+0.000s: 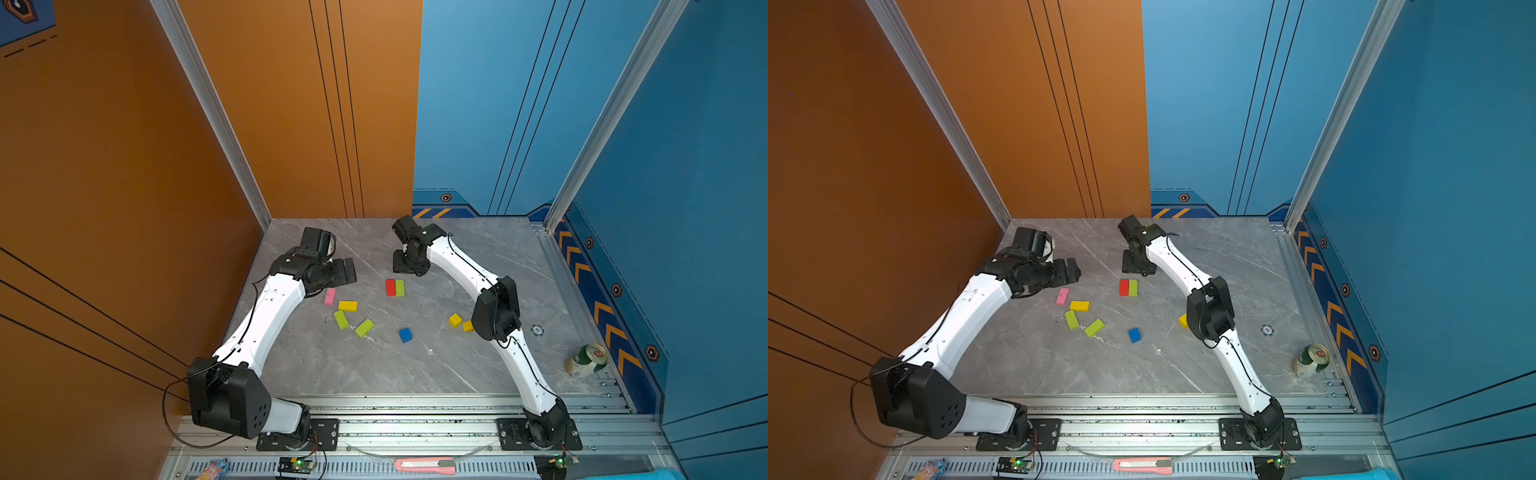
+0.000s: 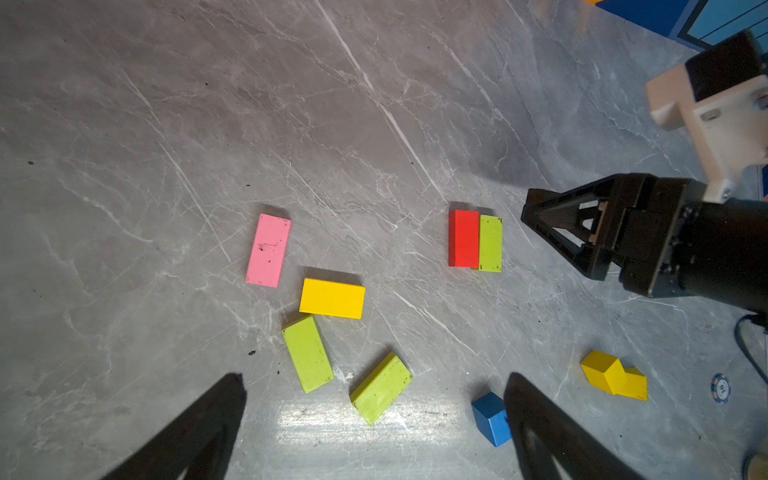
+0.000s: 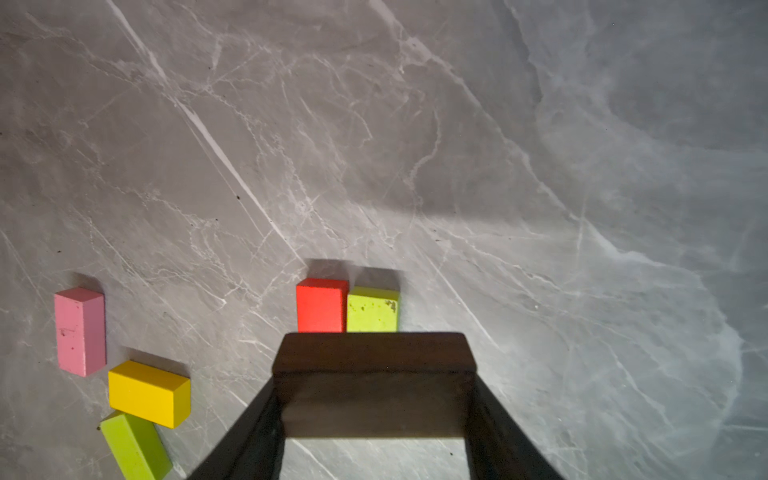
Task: Build the wood block tower
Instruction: 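Lift the brown block with the right gripper and carry it toward the red-green pair, then lower the brown block onto the red and lime green blocks with the right gripper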
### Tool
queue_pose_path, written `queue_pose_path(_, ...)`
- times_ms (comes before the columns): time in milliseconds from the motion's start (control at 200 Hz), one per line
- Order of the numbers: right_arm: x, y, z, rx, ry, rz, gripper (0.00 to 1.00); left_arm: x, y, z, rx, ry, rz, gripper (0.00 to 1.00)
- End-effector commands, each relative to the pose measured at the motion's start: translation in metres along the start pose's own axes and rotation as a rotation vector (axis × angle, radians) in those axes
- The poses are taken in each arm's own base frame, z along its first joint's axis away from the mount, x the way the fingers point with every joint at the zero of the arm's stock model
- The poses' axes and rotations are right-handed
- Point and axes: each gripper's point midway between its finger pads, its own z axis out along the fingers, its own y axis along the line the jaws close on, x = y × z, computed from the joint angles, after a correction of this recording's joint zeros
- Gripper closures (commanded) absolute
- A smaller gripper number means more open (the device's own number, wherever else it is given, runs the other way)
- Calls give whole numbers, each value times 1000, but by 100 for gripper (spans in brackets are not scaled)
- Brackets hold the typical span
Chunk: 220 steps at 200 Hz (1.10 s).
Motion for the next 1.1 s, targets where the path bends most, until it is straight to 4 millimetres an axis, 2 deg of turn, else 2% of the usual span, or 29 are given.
queue_pose_path(0, 5, 6, 4, 9, 17, 23, 52, 3, 3, -7, 21, 2, 8, 1)
queue_pose_path(205, 11, 18, 17, 5, 22, 33, 52, 3, 8, -7, 28, 8, -6, 1)
queue_pose_path(375, 17, 23, 20, 8, 28, 23, 52, 1, 14, -5, 29, 13, -20, 1)
queue_pose_path(1096, 28, 9, 38, 57, 75, 22, 51, 4, 23, 0, 32, 37, -40, 1)
